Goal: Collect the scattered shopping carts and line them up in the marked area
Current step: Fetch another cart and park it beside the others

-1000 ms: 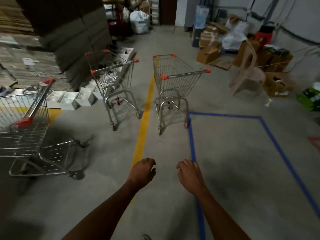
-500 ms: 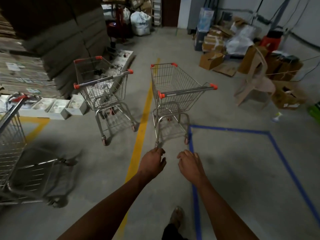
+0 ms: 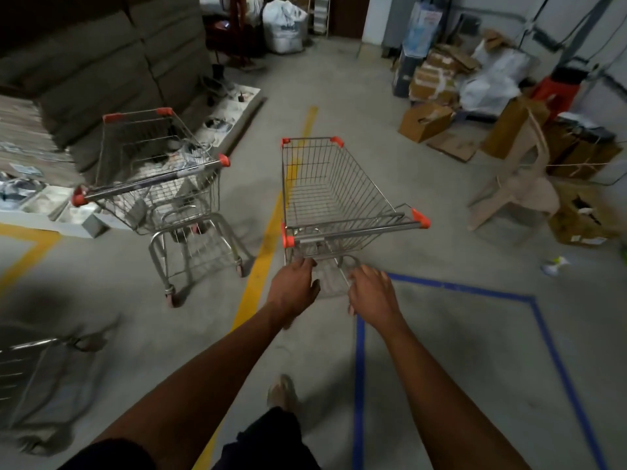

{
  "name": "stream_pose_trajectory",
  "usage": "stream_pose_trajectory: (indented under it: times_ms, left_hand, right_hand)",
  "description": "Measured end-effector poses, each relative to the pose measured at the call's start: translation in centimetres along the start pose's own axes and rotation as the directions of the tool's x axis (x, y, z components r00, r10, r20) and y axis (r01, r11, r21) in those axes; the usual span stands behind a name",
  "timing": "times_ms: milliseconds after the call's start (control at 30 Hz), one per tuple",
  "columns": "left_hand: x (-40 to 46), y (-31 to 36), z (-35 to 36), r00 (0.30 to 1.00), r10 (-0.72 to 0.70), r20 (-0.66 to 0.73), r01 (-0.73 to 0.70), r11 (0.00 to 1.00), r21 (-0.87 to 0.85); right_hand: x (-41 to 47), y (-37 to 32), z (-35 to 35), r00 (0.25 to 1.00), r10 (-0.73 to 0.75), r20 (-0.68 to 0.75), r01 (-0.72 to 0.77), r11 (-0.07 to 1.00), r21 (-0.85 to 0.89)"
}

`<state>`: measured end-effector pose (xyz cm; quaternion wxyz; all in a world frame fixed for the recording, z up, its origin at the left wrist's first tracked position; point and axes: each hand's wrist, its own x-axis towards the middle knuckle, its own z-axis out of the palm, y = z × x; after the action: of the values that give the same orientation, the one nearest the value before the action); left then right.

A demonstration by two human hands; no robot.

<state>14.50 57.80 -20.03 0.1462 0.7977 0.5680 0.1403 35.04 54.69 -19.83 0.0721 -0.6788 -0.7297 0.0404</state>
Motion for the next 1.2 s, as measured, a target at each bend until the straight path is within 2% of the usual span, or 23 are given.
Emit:
stream_pose_trajectory:
  times_ms: [200, 333, 467, 533, 700, 1000, 1200]
  left_hand:
    - [11.7, -1.4, 1.0, 0.999, 0.049, 0.003, -0.049, 0.981, 0.187]
    - [17.2, -2.4, 1.5, 0.977, 0.061, 0.204, -0.088, 0.988, 0.128]
    - [21.0, -3.2, 2.8, 0.91, 0.085, 0.406, -0.146, 0.981, 0.124]
    - [21.6, -3.5, 3.9, 0.888, 0.078, 0.453, -0.138, 0.985, 0.101]
    - [22.5, -4.1, 5.4, 0.887, 0.051, 0.458, -0.083, 0.995, 0.05]
    - [22.7, -4.5, 5.0, 0.906, 0.065, 0.418, -0.119, 0.988, 0.103]
    - [21.7, -4.6, 4.6, 0.908, 0.065, 0.414, -0.13, 0.983, 0.132]
  right_hand:
    - [10.9, 2.6, 0.4, 1.0, 0.021, 0.01, -0.021, 0.999, -0.043]
    - [16.1, 3.8, 0.8, 0.998, 0.033, 0.053, -0.031, 0.998, -0.048]
    - [20.3, 5.5, 1.4, 0.975, 0.024, 0.22, -0.012, 0.998, -0.058]
    - [21.7, 6.0, 1.7, 0.951, 0.04, 0.306, -0.019, 0.997, -0.07]
    - [23.9, 7.0, 2.3, 0.91, 0.012, 0.414, 0.094, 0.967, -0.235]
    - [24.7, 7.6, 3.4, 0.92, -0.058, 0.388, 0.161, 0.958, -0.239]
    - [23.5, 7.1, 4.1, 0.931, -0.043, 0.362, 0.133, 0.964, -0.228]
